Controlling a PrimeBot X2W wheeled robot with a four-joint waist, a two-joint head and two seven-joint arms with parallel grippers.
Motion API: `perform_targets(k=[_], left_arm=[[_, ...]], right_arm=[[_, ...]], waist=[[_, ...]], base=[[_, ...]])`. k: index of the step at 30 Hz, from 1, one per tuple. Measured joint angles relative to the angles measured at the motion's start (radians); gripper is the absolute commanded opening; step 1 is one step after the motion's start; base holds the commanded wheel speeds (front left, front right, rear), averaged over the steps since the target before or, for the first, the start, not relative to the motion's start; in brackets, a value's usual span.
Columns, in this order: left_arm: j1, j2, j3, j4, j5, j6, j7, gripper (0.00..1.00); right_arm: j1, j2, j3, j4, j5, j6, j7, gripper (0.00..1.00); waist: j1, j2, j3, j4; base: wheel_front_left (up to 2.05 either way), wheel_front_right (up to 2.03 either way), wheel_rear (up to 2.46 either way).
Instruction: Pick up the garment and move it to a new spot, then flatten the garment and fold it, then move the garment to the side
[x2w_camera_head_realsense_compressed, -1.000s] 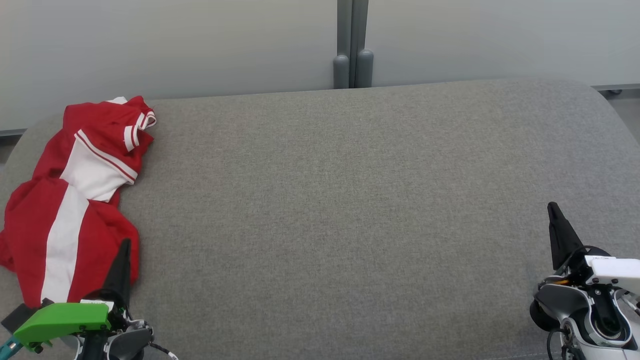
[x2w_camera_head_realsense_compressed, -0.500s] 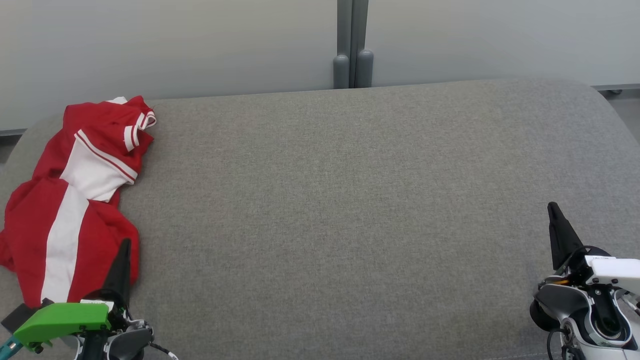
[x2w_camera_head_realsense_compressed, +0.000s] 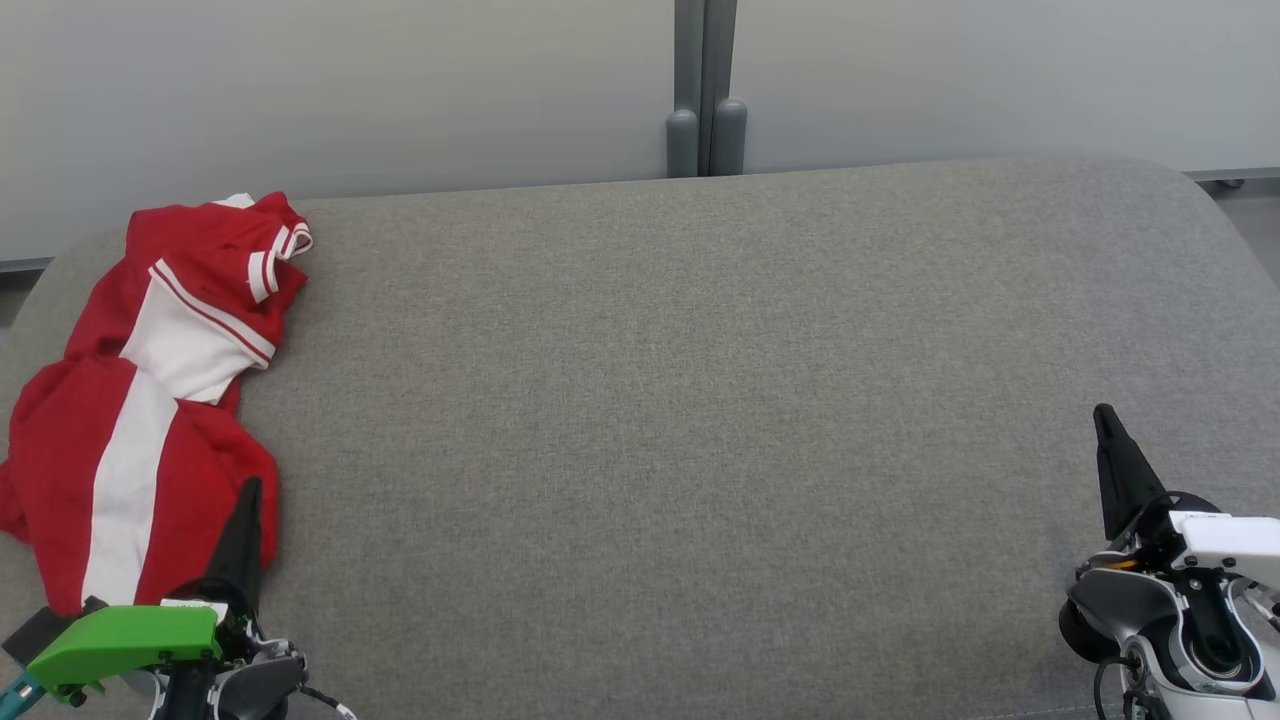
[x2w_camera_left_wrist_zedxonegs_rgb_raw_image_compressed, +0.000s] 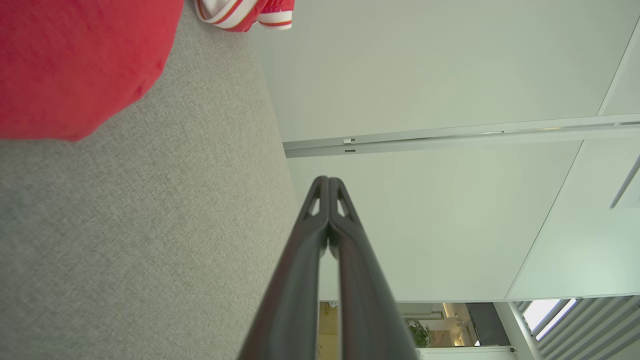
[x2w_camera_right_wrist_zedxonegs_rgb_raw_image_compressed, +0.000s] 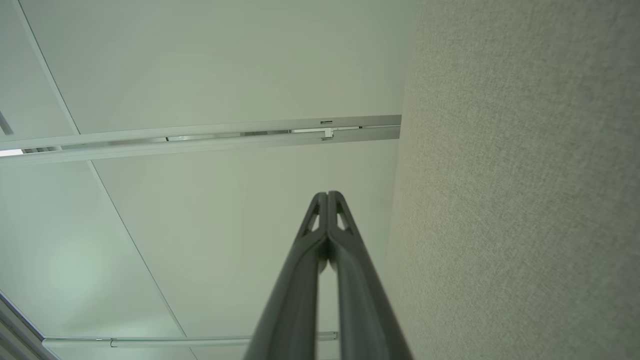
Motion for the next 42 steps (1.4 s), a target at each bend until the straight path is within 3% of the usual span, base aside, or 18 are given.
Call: perform_targets(k=[35, 36, 42], left_arm=[[0.000, 0.000, 0.000, 0.000, 0.000, 0.000, 0.000, 0.00], [0.000, 0.000, 0.000, 0.000, 0.000, 0.000, 0.000, 1.00], [0.046, -0.023, -0.005, 0.049, 0.000, 0.001, 0.000, 1.00]], right_arm=[[0.000, 0.000, -0.001, 0.000, 0.000, 0.000, 0.000, 0.00], [0.000, 0.000, -0.001, 0.000, 0.000, 0.000, 0.000, 1.00], [0.052, 0.027, 0.003, 0.053, 0.000, -0.005, 0.000, 1.00]], waist=[[0.0000, 0.0000, 0.000, 0.000], [0.0000, 0.0000, 0.000, 0.000], [0.0000, 0.0000, 0.000, 0.000]], base=[[0.00, 0.00, 0.00], [0.00, 0.00, 0.00], [0.00, 0.00, 0.00]])
